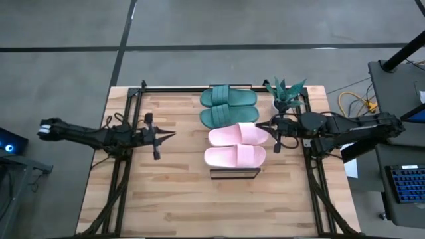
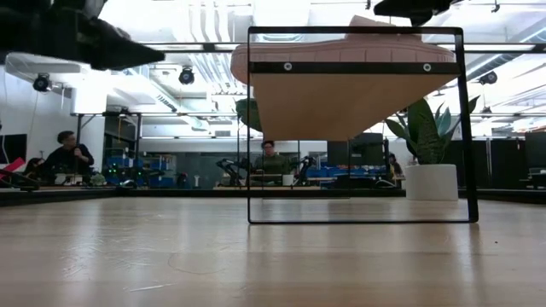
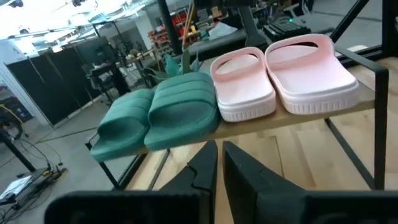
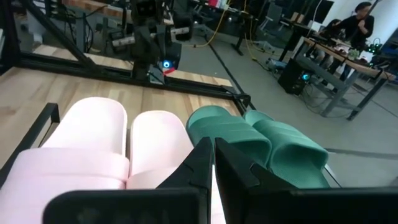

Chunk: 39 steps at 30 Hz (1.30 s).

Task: Pick and place slides into the shelf
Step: Return to Home Position

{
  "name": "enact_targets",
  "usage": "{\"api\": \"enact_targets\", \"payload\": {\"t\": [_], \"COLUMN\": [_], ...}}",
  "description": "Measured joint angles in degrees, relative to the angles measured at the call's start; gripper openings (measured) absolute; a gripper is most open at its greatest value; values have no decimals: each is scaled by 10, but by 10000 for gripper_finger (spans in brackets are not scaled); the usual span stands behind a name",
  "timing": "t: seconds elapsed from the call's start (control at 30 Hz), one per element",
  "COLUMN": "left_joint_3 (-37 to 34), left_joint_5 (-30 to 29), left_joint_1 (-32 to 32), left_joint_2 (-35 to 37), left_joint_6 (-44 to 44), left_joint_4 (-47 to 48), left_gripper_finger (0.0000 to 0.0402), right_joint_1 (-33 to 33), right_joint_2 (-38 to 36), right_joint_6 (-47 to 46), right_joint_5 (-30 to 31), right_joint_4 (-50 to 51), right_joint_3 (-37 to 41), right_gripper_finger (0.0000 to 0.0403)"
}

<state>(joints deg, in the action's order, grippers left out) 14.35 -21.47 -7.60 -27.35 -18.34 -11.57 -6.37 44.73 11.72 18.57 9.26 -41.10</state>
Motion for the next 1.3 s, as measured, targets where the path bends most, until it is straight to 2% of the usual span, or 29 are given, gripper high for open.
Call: {"api": "enact_targets", "payload": {"t": [0.23, 0.47, 0.57, 0.77, 0.83, 0.97, 1.03, 1.13, 1.3], "left_joint_3": [-70, -101, -112, -125, -125, -125, -125, -125, -125], "left_joint_5": [1, 4, 5, 92, 89, 72, 72, 72, 68], "left_joint_1": [0, 0, 0, -1, 0, 2, 2, 2, 2], "left_joint_2": [79, 138, 171, 241, 262, 254, 246, 246, 246], "left_joint_6": [60, 60, 59, 75, 75, 75, 76, 75, 76], "left_joint_4": [6, 17, 50, 88, 111, 118, 118, 118, 121], "left_gripper_finger": [10, 10, 10, 11, 11, 11, 11, 11, 11], "right_joint_1": [0, 0, 0, 0, 0, 0, 0, 0, 0], "right_joint_2": [-8, -8, -8, -8, -8, -17, -35, -83, -186], "right_joint_6": [-6, -14, -16, 5, 8, 24, 16, 23, 19], "right_joint_5": [0, 6, 10, 10, 10, 23, 60, 67, -16], "right_joint_4": [12, 12, 12, 14, 15, -6, -46, -85, -79], "right_joint_3": [3, 7, 7, 8, 11, 43, 80, 136, 194], "right_gripper_finger": [8, 8, 8, 9, 9, 9, 9, 9, 9]}}
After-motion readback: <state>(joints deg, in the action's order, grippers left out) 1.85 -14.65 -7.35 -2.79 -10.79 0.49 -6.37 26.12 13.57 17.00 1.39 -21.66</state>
